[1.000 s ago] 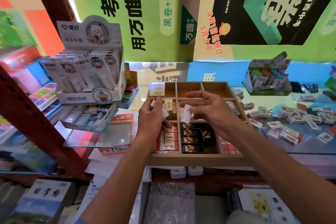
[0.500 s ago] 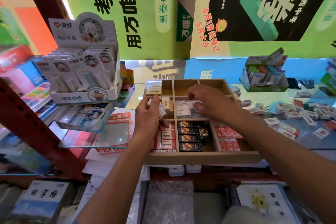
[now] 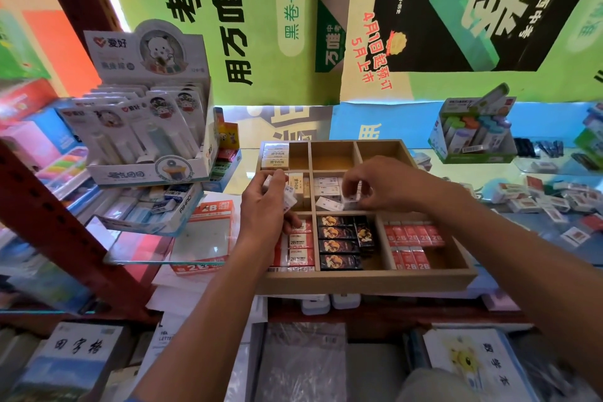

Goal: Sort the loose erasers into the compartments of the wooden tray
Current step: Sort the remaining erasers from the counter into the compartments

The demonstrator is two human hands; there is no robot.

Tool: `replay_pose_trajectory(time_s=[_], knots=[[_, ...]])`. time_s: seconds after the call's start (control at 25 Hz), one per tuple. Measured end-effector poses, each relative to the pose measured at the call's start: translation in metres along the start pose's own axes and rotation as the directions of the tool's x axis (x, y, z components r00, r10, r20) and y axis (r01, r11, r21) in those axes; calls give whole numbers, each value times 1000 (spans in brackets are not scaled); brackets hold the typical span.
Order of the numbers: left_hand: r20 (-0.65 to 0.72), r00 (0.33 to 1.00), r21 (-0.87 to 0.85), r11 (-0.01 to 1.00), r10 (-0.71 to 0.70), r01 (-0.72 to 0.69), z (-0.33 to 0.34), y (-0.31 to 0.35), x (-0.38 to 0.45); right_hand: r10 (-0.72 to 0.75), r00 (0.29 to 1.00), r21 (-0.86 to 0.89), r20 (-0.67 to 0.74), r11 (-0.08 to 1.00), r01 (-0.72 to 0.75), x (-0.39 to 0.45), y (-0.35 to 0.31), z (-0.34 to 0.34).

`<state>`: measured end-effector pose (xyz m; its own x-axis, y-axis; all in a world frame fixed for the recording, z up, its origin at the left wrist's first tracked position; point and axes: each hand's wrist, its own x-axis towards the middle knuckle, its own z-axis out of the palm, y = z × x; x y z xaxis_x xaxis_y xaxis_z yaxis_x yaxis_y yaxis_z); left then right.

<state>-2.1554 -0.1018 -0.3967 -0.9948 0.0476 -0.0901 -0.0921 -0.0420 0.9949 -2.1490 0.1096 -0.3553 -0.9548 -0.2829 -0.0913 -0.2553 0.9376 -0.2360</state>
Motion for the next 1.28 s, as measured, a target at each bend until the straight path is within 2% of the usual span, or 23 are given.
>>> replay_pose_trajectory(time_s=[0.16,0.36,0.6,0.76,1.0,1.28], knots=[[-2,1000,8,1000,5,-5,0,-1,-1,5,1000,-101,-25,995,-7,5,-3,4],[-4,1000,6,1000,6,-6,0,0,-1,-27,1000,-213,15,977,30,8,-7,6],[0,1000,12,1000,12,-12,0,0,-1,-27,999,54,27,998,26,7,1,6],[1,1000,15,1000,10,-10,0,0,-1,-55,998,-8,-4,998,55,12,2,11],[3,1000,19,1000,5,-5,1,-1,0,-44,994,69,-98,996,51,8,3,18],[-3,1000,33,999,10,-10,1,-2,0,-65,998,13,-17,998,65,13,3,10]])
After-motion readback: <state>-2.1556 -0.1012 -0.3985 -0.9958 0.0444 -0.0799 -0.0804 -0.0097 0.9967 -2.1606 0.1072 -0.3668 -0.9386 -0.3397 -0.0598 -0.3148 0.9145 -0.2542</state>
